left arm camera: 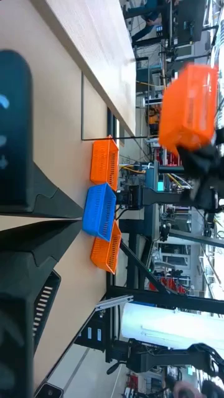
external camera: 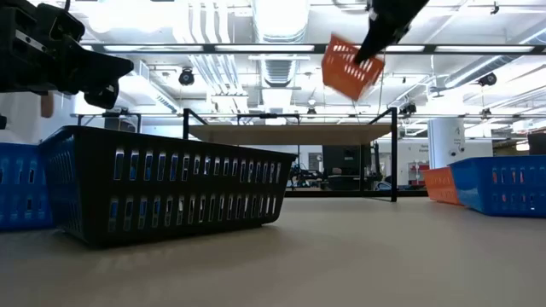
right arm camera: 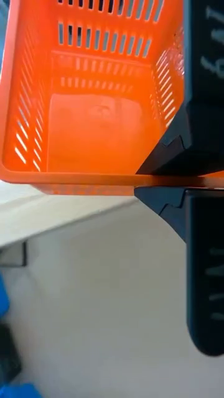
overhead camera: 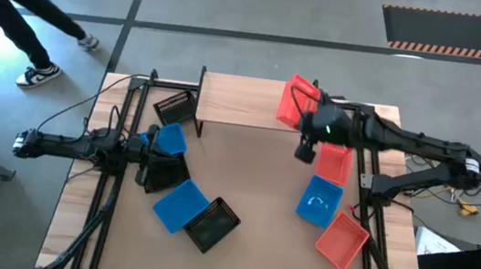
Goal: Stack baskets on shelf by color
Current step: Put the left orange basket on the shelf
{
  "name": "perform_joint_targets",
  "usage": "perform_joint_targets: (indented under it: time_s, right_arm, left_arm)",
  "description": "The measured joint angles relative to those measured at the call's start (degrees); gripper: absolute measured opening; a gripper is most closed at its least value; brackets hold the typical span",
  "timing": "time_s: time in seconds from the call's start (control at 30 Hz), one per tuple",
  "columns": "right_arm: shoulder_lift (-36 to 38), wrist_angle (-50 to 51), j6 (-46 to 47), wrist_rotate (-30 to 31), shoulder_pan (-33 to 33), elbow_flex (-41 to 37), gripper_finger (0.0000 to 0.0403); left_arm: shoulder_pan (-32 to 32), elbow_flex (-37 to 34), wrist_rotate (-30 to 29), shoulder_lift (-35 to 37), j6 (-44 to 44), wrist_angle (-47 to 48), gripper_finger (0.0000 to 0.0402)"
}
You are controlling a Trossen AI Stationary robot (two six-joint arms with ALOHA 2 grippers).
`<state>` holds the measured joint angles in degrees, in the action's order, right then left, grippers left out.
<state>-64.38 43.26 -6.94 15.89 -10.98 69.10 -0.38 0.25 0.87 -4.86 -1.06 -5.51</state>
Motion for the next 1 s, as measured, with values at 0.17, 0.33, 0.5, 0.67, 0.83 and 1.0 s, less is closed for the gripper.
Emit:
perform_joint_targets:
  time_s: [0.17, 0.33, 0.5, 0.67, 0.83, 1.0]
  right_arm:
    - [-4.90, -1.87, -4.14, -10.07, -10.75, 0.00, 0.0009]
    - [-7.93, 1.84, -7.31, -10.19, -13.64, 0.39, 0.0009]
    - [-10.64, 9.54, -8.13, -10.01, -13.55, 4.42, 0.0009]
    - [-13.29, 13.18, -8.48, -9.87, -13.62, 7.71, 0.0009]
    - [-15.25, 15.33, -10.34, -8.85, -13.66, 9.44, 0.0009]
    - [-16.75, 17.50, -11.12, -2.55, -13.66, 9.89, 0.0023]
  left_arm:
    - [-0.02, 0.00, 0.00, 0.00, 0.00, -0.01, 0.0000]
    - [-0.01, 0.00, 0.02, 0.02, 0.00, 0.01, 0.0000]
    - [-0.01, 0.00, 0.00, 0.01, 0.00, 0.00, 0.0000]
    - [-0.02, 0.00, 0.02, -0.01, 0.00, -0.01, 0.0000]
    - [0.00, 0.00, 0.00, 0.01, 0.00, 0.01, 0.0000]
    - [-0.02, 0.00, -0.01, 0.00, 0.00, -0.01, 0.0000]
